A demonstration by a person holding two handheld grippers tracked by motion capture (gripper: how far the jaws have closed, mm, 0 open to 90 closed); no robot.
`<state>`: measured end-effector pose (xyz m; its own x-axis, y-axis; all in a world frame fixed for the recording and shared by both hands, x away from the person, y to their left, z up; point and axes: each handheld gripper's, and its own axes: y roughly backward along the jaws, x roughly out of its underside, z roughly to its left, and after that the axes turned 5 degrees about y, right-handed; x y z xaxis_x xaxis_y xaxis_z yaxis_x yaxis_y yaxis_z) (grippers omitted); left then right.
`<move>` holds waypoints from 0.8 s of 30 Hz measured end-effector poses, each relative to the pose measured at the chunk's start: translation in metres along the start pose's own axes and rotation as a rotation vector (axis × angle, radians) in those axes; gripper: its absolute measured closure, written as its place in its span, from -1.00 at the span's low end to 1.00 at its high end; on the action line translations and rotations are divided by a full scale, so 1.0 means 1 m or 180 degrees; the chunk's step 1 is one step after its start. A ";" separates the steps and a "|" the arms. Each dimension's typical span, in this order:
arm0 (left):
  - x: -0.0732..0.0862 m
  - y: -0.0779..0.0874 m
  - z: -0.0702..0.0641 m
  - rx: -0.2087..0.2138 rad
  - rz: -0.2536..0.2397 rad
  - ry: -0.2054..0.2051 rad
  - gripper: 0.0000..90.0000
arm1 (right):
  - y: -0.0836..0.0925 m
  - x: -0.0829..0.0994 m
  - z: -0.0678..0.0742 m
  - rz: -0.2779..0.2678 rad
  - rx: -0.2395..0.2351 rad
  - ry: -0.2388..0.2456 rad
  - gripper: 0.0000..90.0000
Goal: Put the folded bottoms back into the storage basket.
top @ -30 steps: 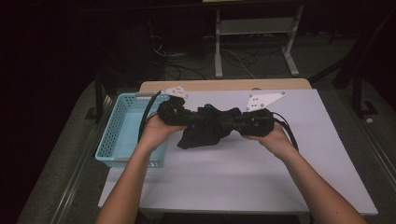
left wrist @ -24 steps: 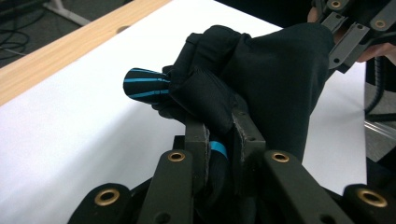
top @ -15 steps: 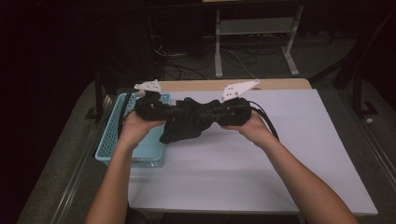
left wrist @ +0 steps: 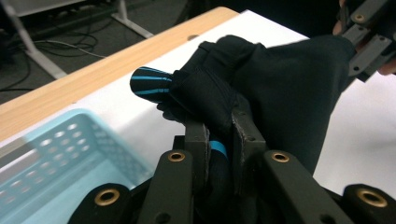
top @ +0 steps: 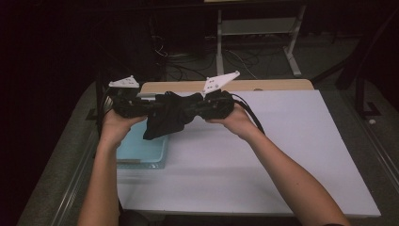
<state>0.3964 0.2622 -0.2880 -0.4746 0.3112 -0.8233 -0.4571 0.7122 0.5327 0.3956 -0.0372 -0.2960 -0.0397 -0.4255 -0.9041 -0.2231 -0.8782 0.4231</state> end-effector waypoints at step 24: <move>0.034 0.045 0.052 -0.0691 -0.0031 0.0361 0.76 | -0.090 -0.024 0.002 0.0255 -0.0211 0.0029 0.84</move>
<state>0.3989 0.3370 -0.3019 -0.5451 0.2236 -0.8080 -0.6073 0.5591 0.5644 0.4149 0.0527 -0.3123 -0.0458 -0.4966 -0.8668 -0.1545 -0.8537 0.4973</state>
